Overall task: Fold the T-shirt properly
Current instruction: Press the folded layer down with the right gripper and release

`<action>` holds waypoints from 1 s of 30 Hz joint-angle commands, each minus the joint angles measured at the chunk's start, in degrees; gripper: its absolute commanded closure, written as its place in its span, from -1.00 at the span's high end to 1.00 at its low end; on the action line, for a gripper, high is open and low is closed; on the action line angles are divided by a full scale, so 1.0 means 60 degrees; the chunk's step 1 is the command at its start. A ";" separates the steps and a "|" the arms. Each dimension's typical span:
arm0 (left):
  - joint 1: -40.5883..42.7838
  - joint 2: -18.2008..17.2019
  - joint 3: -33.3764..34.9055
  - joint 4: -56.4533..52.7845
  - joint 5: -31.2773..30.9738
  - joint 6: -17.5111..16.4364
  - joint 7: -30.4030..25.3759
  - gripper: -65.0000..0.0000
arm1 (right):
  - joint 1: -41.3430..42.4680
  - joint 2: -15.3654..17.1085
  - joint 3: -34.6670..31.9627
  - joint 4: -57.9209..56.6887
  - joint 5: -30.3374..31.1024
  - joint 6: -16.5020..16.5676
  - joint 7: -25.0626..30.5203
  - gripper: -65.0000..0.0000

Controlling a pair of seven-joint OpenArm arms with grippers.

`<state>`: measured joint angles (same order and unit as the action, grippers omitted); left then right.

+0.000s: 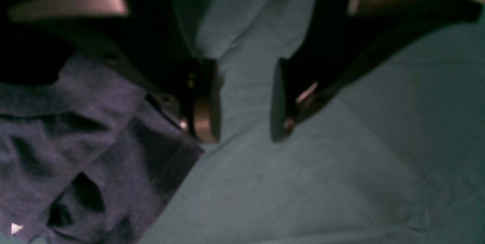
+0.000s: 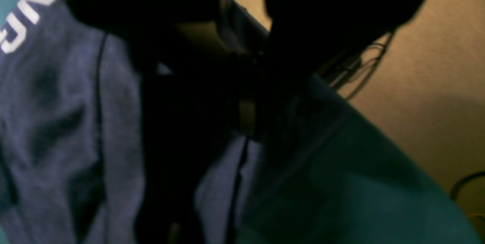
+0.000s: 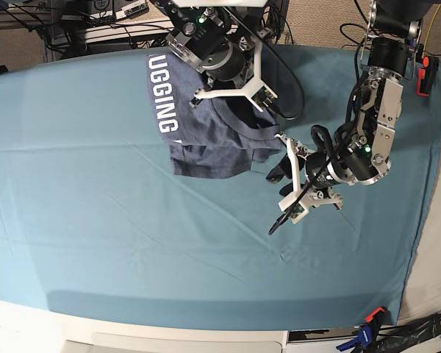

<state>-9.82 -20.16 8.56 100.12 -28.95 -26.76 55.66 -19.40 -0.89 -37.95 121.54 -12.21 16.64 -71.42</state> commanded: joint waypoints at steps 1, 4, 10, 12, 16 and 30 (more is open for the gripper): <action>-0.0186 -0.0055 -0.0036 0.0164 -0.0102 0.0033 -0.0204 -0.26 | 0.0062 -0.0058 -0.0036 0.0317 -0.0015 -0.0113 0.0335 -1.00; -0.0186 -0.0055 -0.0036 0.0164 -0.0098 0.0069 -0.0204 -0.26 | 0.0080 -0.0066 -0.0040 0.0630 0.0182 -0.0149 0.0448 -1.00; -0.0182 -0.0055 -0.0036 0.0164 -0.0102 0.0069 -0.0204 -0.26 | 0.0055 -0.0066 -0.0040 0.0681 0.0419 -0.0135 0.0404 -1.00; -0.0182 -0.0055 -0.0036 0.0164 -0.0098 0.0069 -0.0200 -0.26 | 0.0029 -0.0066 -0.0040 0.0681 0.0149 -0.0131 0.0408 -1.00; -0.0131 -0.0055 -0.0036 0.0164 -0.0098 0.0069 -0.0200 -0.26 | 0.0004 -0.0062 -0.0040 0.0685 0.0062 -0.0124 0.0237 -1.00; -0.0080 -0.0055 -0.0036 0.0164 -0.0098 0.0069 -0.0200 -0.26 | -0.0699 0.0160 -0.0040 0.1683 0.0091 0.0222 0.0226 -0.33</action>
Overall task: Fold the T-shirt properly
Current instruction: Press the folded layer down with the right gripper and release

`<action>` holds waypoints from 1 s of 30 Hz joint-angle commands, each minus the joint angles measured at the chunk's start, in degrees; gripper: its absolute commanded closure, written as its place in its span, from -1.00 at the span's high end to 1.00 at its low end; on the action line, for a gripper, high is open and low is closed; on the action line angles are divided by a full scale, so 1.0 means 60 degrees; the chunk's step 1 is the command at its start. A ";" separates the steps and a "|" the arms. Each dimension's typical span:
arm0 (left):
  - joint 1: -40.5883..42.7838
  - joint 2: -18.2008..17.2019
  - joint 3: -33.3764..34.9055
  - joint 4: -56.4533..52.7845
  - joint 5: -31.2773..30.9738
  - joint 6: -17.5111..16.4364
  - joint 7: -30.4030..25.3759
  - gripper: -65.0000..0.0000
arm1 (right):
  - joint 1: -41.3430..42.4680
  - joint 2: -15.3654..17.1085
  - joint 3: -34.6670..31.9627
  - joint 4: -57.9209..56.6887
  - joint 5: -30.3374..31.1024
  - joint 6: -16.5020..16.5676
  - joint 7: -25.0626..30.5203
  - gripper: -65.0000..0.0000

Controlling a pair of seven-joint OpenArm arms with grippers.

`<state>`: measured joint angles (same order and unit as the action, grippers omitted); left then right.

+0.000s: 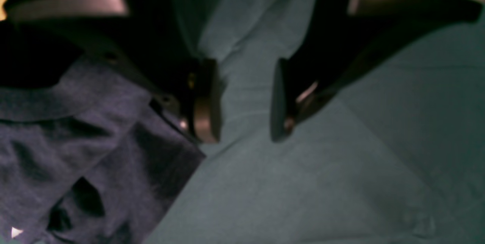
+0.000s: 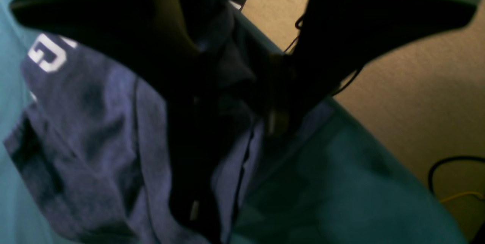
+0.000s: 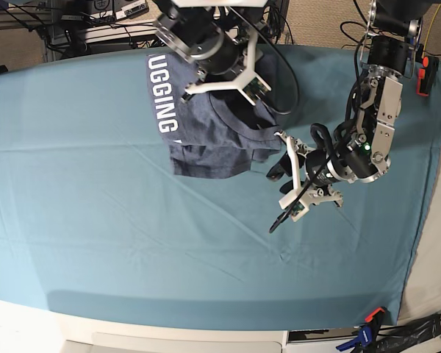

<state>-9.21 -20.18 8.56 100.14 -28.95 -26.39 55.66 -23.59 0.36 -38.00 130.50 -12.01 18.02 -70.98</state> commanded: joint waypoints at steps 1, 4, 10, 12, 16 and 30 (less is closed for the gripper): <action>-0.0182 -0.0051 -0.0036 0.0160 -0.0098 0.0007 -0.0197 -0.26 | -0.0073 0.0011 -0.0033 0.0262 0.0015 -0.0007 0.0157 -0.33; -0.0182 -0.0051 -0.0036 0.0160 -0.0102 0.0007 -0.0200 -0.26 | -0.0120 0.0076 -0.0029 0.0313 -0.0266 -0.0018 0.0168 -0.33; -0.0182 -0.0047 -0.0036 0.0160 -0.0102 0.0007 -0.0204 -0.26 | -0.0113 0.0076 -0.0025 0.0295 -0.0419 -0.0018 0.0346 -0.33; -0.0182 -0.0047 -0.0036 0.0160 -0.0098 0.0007 -0.0200 -0.26 | -0.0084 0.0076 -0.0025 0.0295 -0.0474 -0.0018 0.0426 -0.33; -0.0182 -0.0047 -0.0036 0.0160 -0.0102 0.0007 -0.0204 -0.26 | -0.0058 0.0073 -0.0025 0.0295 -0.0477 -0.0018 0.0546 -0.33; -0.0182 -0.0047 -0.0036 0.0160 -0.0102 0.0007 -0.0204 -0.26 | 0.0124 0.0044 0.0470 -0.0270 -0.0463 -0.0055 0.0645 -0.33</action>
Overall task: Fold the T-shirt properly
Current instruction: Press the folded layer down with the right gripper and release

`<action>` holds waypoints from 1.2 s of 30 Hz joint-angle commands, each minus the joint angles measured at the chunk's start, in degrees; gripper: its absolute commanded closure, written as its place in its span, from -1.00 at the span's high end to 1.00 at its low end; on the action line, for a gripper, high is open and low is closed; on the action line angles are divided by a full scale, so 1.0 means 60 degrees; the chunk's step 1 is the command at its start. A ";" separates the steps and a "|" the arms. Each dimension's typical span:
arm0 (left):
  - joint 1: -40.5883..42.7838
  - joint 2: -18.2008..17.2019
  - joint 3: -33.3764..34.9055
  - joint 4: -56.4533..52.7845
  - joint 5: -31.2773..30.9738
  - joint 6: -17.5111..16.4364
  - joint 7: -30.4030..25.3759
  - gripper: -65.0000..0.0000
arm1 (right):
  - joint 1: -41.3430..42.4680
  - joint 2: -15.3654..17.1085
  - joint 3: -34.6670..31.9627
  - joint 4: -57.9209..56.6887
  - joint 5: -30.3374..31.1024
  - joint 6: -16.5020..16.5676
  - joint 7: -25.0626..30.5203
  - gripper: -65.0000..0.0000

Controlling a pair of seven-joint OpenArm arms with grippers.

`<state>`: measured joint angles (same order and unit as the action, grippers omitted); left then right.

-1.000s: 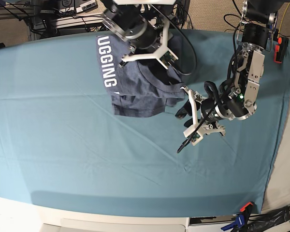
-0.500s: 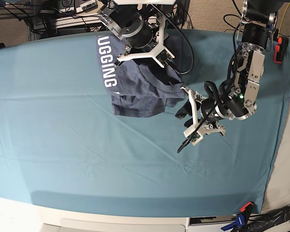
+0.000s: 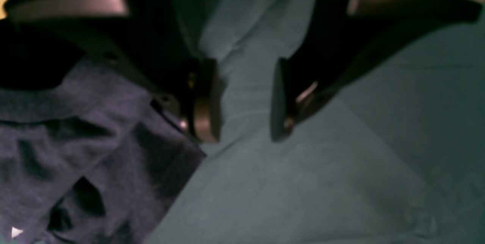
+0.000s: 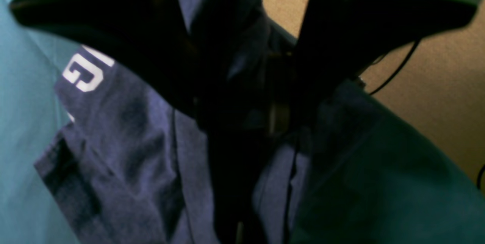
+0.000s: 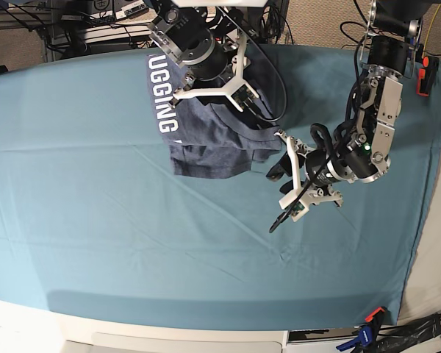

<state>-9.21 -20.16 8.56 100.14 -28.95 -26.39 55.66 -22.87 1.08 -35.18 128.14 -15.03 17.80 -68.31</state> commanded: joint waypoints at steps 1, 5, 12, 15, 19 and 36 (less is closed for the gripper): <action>-0.0182 -0.0051 -0.0036 0.0160 -0.0102 0.0011 -0.0204 -0.26 | 0.0004 -0.0076 0.0000 0.0124 0.0084 -0.0018 0.0200 -0.33; -0.0182 -0.0051 -0.0036 0.0160 -0.0102 0.0007 -0.0204 -0.26 | 0.0004 -0.0073 0.0000 0.0120 0.0098 -0.0018 0.0208 -0.34; -0.0186 -0.0051 -0.0036 0.0160 -0.0102 0.0025 -0.0204 -0.26 | 0.0168 -0.0084 0.0000 -0.0539 0.0106 -0.0018 0.0277 -0.34; -0.0182 -0.0051 -0.0036 0.0160 -0.0102 0.0157 -0.0208 -0.26 | 0.0244 -0.0109 0.0000 -0.0652 0.0182 -0.0015 0.0251 -0.34; -0.0186 -0.0051 -0.0036 0.0160 -0.0098 0.0149 -0.0204 -0.26 | 0.0244 -0.0102 -0.0004 -0.0652 0.0255 -0.0011 0.0186 -0.69; -0.0186 -0.0051 -0.0036 0.0160 -0.0102 0.0149 -0.0208 -0.26 | 0.0346 -0.0106 -0.0707 -0.0652 0.0277 -0.0011 0.0164 -1.00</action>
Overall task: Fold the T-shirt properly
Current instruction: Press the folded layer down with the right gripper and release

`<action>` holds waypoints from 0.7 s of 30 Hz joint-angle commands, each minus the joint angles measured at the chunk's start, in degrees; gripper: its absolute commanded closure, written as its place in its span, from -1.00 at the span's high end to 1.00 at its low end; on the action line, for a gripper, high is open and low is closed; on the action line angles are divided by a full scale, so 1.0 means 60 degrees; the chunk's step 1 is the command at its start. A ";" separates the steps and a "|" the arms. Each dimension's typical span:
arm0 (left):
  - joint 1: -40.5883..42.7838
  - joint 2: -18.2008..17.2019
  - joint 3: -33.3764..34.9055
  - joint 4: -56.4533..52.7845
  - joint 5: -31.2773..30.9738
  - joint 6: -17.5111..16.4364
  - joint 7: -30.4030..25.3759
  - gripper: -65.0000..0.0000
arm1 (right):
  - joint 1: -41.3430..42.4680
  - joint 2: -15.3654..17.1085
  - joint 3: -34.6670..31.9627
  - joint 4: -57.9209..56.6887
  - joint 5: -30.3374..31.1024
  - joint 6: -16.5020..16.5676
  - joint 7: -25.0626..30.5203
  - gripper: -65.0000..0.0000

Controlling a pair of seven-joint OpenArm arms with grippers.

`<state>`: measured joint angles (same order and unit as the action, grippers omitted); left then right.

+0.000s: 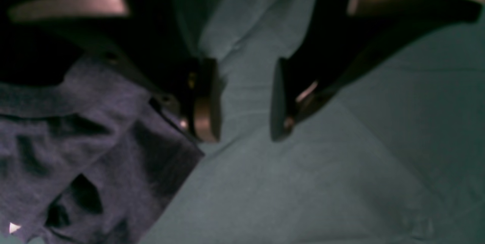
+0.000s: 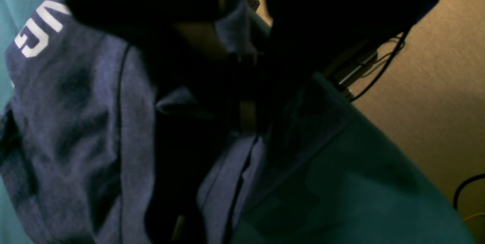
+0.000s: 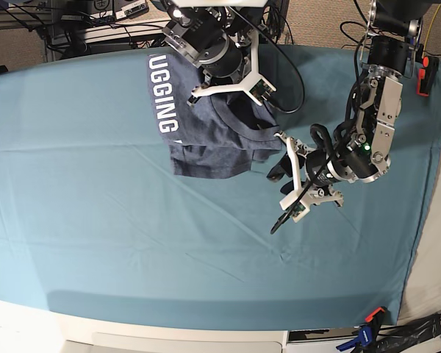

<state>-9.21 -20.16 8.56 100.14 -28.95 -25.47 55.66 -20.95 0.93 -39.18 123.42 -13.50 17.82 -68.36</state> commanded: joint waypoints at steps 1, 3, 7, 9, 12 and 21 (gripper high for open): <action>-0.0186 -0.0051 -0.0036 0.0160 -0.0102 -0.0004 -0.0208 -0.26 | 0.0025 -0.0080 -0.0040 0.0135 0.0022 -0.0015 0.0175 -1.00; -0.0186 -0.0051 -0.0036 0.0160 -0.0098 0.0000 -0.0208 -0.26 | 0.0025 -0.0084 -0.0044 0.0135 0.0025 -0.0015 0.0186 -1.00; -0.0186 -0.0051 -0.0036 0.0160 -0.0098 0.0000 -0.0208 -0.26 | 0.0025 -0.0080 -0.0044 0.0135 0.0259 0.0022 0.0182 -1.00; -0.0182 -0.0051 -0.0036 0.0160 -0.0098 0.0000 -0.0208 -0.26 | 0.0025 -0.0080 -0.0044 0.0138 0.0652 0.0339 0.0164 -1.00; -0.0186 -0.0055 -0.0036 0.0160 -0.0098 0.0000 -0.0208 -0.26 | 0.0025 -0.0076 -0.0044 0.0138 0.1417 0.0831 0.0142 -1.00; -0.0186 -0.0051 -0.0036 0.0160 -0.0098 0.0000 -0.0208 -0.26 | 0.0025 -0.0073 -0.0044 0.0138 0.3147 0.2018 -0.0193 -1.00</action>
<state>-9.21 -20.16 8.56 100.14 -28.95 -25.47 55.66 -20.93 0.93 -39.18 123.42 4.60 29.85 -70.35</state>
